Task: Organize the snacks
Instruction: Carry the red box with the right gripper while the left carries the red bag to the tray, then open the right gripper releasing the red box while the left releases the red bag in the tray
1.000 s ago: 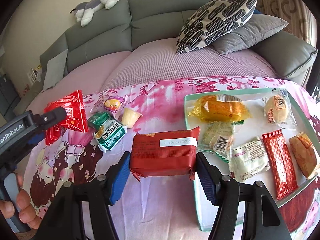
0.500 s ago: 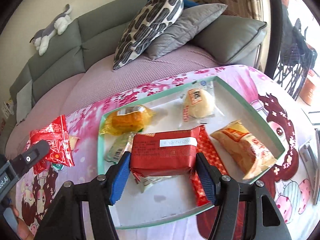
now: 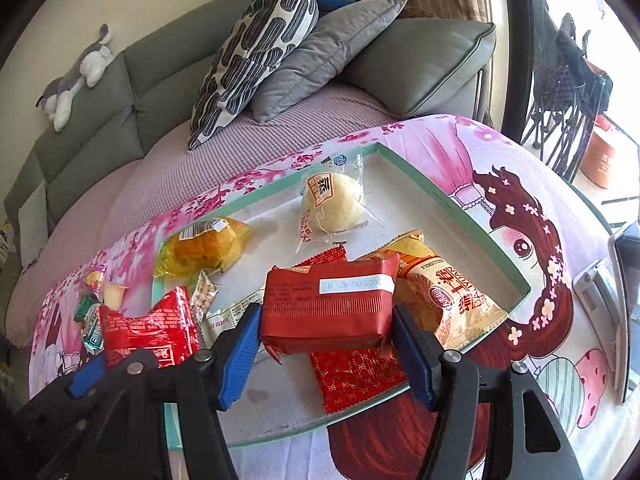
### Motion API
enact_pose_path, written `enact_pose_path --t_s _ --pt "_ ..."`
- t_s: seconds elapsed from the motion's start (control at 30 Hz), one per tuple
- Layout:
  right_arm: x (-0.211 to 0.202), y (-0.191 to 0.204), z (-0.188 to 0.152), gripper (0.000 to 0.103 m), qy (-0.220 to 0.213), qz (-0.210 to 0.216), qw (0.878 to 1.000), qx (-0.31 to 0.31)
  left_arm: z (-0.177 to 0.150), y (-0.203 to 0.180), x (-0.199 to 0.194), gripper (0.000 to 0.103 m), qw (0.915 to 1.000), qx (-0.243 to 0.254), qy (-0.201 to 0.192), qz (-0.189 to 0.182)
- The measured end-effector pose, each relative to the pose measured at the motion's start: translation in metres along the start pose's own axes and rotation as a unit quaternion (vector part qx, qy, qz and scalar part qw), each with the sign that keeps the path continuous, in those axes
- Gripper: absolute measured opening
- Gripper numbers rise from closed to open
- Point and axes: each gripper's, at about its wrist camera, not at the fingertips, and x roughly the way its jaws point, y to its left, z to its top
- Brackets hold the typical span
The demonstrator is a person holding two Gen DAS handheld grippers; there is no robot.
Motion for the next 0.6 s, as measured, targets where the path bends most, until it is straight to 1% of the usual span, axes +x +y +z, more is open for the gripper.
enact_pose_path --t_s 0.33,0.6 --pt "0.008 0.004 -0.004 0.067 0.012 0.003 1.0 -0.004 -0.011 -0.003 0.02 0.052 0.9993 -0.003 0.036 -0.003" --pt "0.015 0.008 -0.007 0.068 0.024 0.002 1.0 -0.012 -0.014 -0.001 0.031 0.054 0.9987 -0.011 0.049 -0.006"
